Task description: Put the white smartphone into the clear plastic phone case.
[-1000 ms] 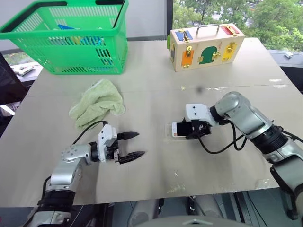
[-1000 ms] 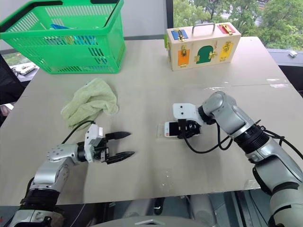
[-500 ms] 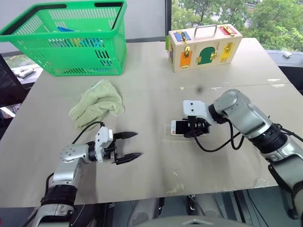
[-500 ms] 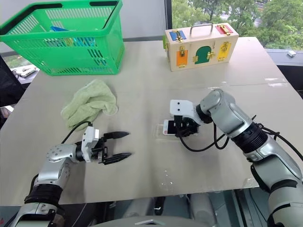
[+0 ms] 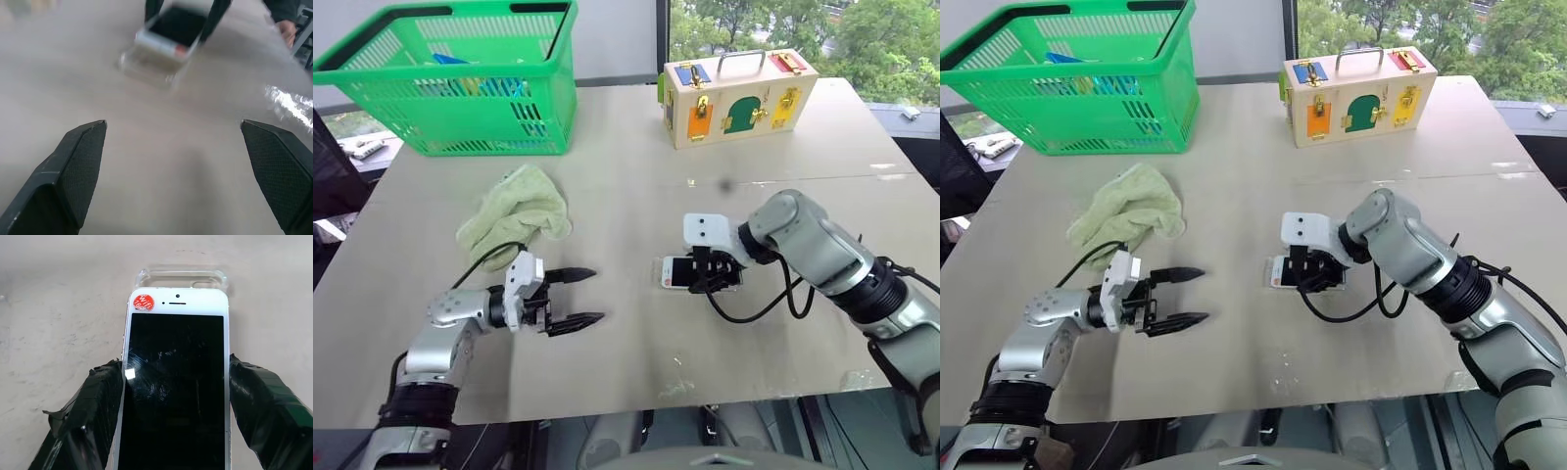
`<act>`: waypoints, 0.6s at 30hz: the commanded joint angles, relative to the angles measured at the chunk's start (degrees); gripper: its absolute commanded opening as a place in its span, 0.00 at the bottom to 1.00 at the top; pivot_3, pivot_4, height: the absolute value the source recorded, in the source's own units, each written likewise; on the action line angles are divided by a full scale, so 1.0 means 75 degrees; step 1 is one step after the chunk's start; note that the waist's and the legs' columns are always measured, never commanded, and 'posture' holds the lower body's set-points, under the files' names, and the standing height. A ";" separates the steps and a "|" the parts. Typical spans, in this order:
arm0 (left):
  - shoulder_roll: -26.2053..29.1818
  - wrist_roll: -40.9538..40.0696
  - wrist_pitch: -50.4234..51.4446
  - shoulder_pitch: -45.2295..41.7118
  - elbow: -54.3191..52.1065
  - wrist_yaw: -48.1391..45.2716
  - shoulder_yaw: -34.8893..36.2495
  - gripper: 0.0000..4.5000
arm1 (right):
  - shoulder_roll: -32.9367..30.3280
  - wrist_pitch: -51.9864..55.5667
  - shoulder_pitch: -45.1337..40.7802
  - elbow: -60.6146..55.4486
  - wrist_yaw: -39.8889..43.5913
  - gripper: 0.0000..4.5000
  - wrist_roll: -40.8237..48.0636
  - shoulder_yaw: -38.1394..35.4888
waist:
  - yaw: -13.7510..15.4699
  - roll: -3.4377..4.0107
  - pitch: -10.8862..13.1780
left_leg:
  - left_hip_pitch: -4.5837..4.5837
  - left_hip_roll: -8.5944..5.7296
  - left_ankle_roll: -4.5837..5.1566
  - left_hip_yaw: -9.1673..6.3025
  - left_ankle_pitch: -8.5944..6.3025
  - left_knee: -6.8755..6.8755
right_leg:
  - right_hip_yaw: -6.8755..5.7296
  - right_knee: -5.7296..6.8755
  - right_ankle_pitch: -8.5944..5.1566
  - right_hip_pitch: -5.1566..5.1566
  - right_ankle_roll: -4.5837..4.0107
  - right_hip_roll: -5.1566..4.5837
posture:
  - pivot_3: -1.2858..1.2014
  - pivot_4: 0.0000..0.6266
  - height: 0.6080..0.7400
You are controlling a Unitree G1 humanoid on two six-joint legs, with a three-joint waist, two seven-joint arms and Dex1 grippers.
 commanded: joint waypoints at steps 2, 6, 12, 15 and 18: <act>0.0223 -0.0381 0.0772 -0.0169 -0.0914 0.0362 0.0200 1.00 | -0.0107 0.0012 -0.0104 0.0019 -0.0104 0.65 -0.0121 0.0174 | -0.0005 -0.0001 0.0000 | 0.0000 -0.0001 0.0001 0.0000 0.0001 0.0000 | -0.0001 0.0000 0.0000 0.0000 0.0001 0.0001 | 0.52 0.24 1.00; 0.0306 -0.0592 0.1446 -0.0348 -0.1554 0.0755 0.0212 1.00 | -0.0168 0.0068 -0.0156 0.0131 -0.0132 0.65 -0.0194 0.0372 | -0.0006 -0.0001 0.0000 | 0.0000 -0.0001 0.0003 0.0000 0.0002 0.0000 | -0.0005 0.0000 0.0000 0.0000 0.0001 0.0003 | 0.52 0.24 1.00; 0.0299 -0.0718 0.2008 -0.0492 -0.2033 0.1164 0.0183 1.00 | -0.0033 0.0449 -0.0148 0.0239 -0.0319 0.65 -0.0123 0.0285 | -0.0002 -0.0002 0.0000 | 0.0001 0.0000 0.0005 0.0000 0.0004 0.0000 | -0.0005 0.0000 -0.0001 0.0002 0.0002 0.0004 | 0.52 0.24 1.00; 0.0287 -0.0765 0.2204 -0.0529 -0.2189 0.1307 0.0181 1.00 | -0.0025 0.0487 -0.0154 0.0251 -0.0374 0.65 -0.0127 0.0267 | -0.0003 -0.0002 0.0000 | 0.0002 0.0000 0.0004 0.0000 0.0003 0.0000 | -0.0005 0.0000 -0.0001 0.0003 0.0001 0.0004 | 0.52 0.24 1.00; 0.0280 -0.0790 0.2352 -0.0571 -0.2306 0.1426 0.0163 1.00 | 0.0003 0.0482 -0.0178 0.0294 -0.0431 0.64 -0.0126 0.0237 | -0.0003 -0.0002 0.0000 | 0.0004 0.0000 0.0003 0.0000 0.0003 0.0000 | -0.0005 0.0000 -0.0001 0.0004 0.0002 0.0005 | 0.52 0.24 1.00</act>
